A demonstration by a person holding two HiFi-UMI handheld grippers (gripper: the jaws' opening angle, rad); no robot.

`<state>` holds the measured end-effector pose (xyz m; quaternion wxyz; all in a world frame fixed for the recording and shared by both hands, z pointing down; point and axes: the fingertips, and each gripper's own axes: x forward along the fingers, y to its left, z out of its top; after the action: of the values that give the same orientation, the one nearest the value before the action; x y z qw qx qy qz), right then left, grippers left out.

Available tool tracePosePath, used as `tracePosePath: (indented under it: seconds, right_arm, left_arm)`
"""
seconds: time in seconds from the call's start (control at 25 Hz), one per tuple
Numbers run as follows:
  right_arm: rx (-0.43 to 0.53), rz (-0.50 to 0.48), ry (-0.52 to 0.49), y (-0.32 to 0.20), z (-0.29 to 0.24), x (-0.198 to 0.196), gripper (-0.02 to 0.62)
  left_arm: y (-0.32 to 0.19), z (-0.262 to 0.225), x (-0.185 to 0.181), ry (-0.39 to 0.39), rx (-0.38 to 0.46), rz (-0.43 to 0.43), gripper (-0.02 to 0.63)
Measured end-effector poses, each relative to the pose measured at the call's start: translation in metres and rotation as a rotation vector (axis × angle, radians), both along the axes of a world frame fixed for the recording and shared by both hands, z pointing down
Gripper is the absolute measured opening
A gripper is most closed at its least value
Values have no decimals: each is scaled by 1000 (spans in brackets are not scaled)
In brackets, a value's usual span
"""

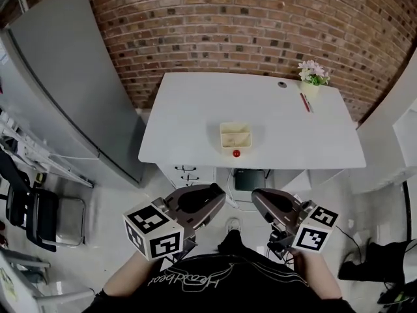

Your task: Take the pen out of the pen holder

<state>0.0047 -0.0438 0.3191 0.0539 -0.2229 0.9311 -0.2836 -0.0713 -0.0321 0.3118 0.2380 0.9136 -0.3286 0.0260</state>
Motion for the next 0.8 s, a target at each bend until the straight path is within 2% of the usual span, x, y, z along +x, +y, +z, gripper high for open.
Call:
tracePosePath:
  seconds: [0.36, 0.8]
  right_arm:
    - [50, 5, 1, 40, -1, -1, 3]
    - [36, 31, 0, 62, 4, 6, 3]
  left_arm:
    - [36, 0, 2, -10, 11, 34, 68]
    - [56, 2, 12, -6, 8, 76, 69]
